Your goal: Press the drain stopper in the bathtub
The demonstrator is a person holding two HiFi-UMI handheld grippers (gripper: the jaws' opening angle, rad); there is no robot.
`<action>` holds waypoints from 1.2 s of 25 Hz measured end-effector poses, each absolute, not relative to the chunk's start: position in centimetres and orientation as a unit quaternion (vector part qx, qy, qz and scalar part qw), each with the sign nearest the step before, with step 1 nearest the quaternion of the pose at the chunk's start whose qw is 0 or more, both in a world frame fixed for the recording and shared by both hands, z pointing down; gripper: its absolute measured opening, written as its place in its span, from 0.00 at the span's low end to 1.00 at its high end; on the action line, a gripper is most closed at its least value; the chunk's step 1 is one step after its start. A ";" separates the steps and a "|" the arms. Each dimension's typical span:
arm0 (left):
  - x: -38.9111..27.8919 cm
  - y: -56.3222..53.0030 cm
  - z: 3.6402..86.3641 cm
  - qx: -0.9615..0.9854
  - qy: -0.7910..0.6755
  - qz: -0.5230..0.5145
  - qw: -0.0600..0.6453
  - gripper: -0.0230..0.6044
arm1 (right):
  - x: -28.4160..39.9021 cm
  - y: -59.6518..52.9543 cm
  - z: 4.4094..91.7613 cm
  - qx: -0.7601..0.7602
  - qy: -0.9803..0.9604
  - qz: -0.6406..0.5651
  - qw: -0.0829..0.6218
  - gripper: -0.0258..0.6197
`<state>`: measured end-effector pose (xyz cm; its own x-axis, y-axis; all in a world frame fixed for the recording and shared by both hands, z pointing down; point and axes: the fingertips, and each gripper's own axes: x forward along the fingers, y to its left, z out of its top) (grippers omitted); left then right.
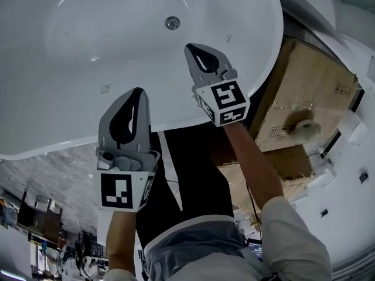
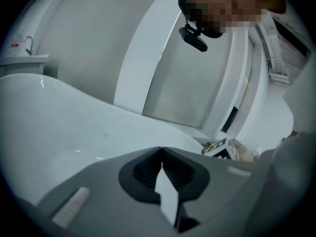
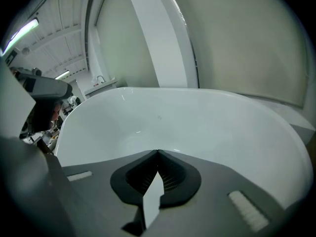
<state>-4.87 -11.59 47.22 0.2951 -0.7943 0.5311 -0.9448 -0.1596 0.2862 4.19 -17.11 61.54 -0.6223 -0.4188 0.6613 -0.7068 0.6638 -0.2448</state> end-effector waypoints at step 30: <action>-6.6 -14.2 55.2 0.725 -0.596 0.135 0.318 0.04 | 2.1 -19.9 80.2 0.272 -0.843 0.260 0.385 0.04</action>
